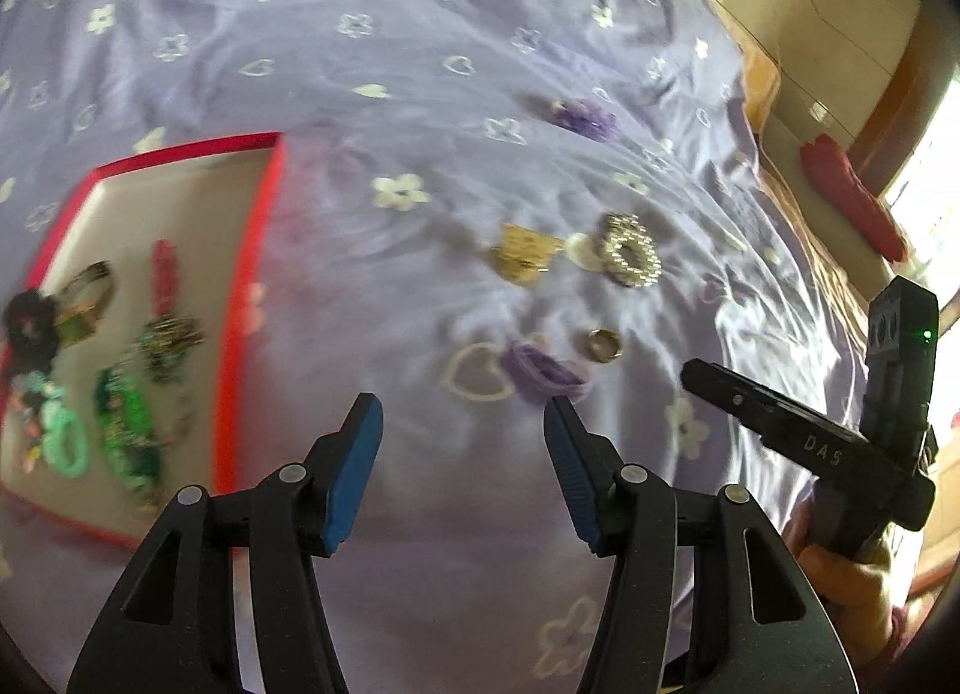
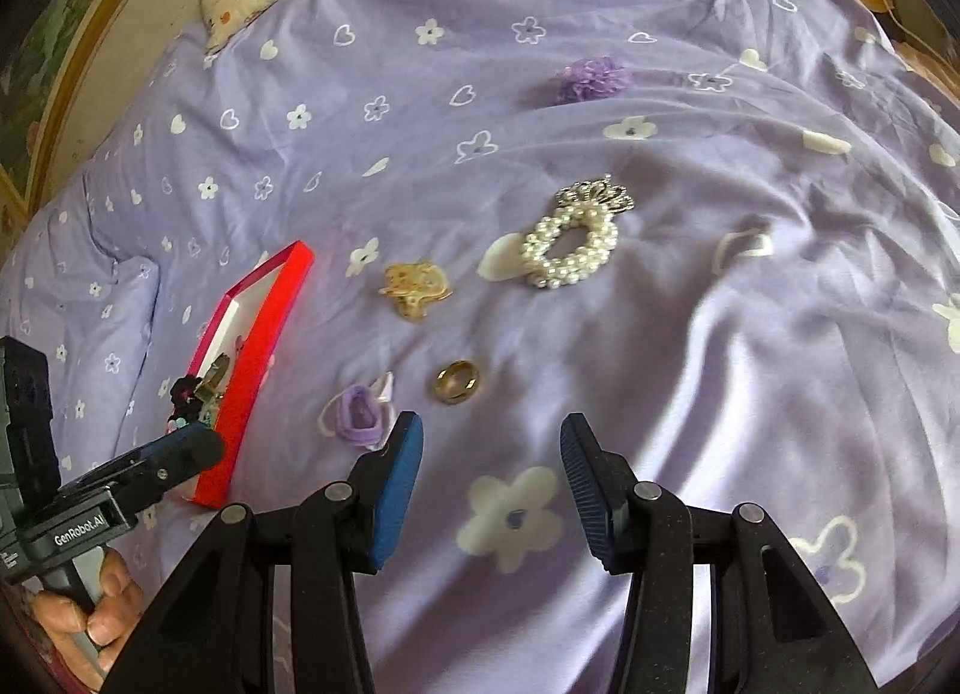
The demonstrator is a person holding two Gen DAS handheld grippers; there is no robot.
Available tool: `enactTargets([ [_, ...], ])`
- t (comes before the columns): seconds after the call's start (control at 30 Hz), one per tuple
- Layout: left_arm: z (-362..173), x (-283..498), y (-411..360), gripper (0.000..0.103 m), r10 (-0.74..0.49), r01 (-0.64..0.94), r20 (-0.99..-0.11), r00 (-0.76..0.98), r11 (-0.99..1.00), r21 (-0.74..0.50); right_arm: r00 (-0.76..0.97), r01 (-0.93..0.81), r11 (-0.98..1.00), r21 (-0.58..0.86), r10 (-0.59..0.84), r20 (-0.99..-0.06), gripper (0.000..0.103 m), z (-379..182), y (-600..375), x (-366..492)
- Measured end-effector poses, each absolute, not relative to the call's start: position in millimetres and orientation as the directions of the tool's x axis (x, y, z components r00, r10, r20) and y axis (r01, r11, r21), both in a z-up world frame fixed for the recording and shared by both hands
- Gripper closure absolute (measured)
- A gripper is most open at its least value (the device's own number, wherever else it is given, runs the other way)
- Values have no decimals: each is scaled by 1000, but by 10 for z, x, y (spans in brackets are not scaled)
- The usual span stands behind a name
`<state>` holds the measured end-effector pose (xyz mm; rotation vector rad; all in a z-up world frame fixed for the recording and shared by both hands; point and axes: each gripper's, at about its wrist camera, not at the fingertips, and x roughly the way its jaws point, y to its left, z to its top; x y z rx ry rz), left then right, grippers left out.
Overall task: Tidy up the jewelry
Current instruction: 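Move both open tools back toward the remaining jewelry on the cover, then grasp the purple hair tie with the left tool while the right tool grasps the gold ring, then carry the purple hair tie and gold ring over the box lid with both tools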
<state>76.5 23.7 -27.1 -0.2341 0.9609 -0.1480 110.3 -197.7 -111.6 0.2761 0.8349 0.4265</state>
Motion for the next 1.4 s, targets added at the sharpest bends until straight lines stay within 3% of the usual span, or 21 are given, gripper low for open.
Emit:
enactTargets([
  [0.3,-514,1188,-46,49,-275,51,-810,518,955,-292,590,-248,879,408,471,-656,53,-1148,-2062,1172],
  [0.4,-692,1284,-56,78,-282,54,-832,477,955,-293,585,-256,876,408,477,-657,53,-1147,-2029,1195],
  [0.43,-741,1292,-45,94,-294,57,-835,466,951,-303,583,-260,876,407,478,-657,53,-1146,-2012,1205],
  [0.47,-772,1282,-28,96,-295,59,-836,464,951,-303,581,-269,875,403,481,-656,53,-1142,-1973,1215],
  [0.8,-657,1144,228,99,-288,48,-807,516,950,-309,572,-338,900,276,430,-699,55,-1236,-1442,1411],
  [0.87,-615,1117,294,99,-288,41,-799,528,948,-314,582,-335,915,225,389,-714,62,-1291,-1358,1447],
  [0.9,-595,1108,325,99,-287,37,-796,534,948,-317,591,-328,923,199,366,-719,76,-1314,-1334,1454],
  [0.93,-579,1106,343,99,-287,35,-793,538,947,-319,597,-324,927,190,356,-719,79,-1322,-1334,1460],
  [1.4,-388,797,688,99,-258,-13,-768,586,945,-327,577,-415,867,277,486,-656,80,-1038,-1098,1179],
])
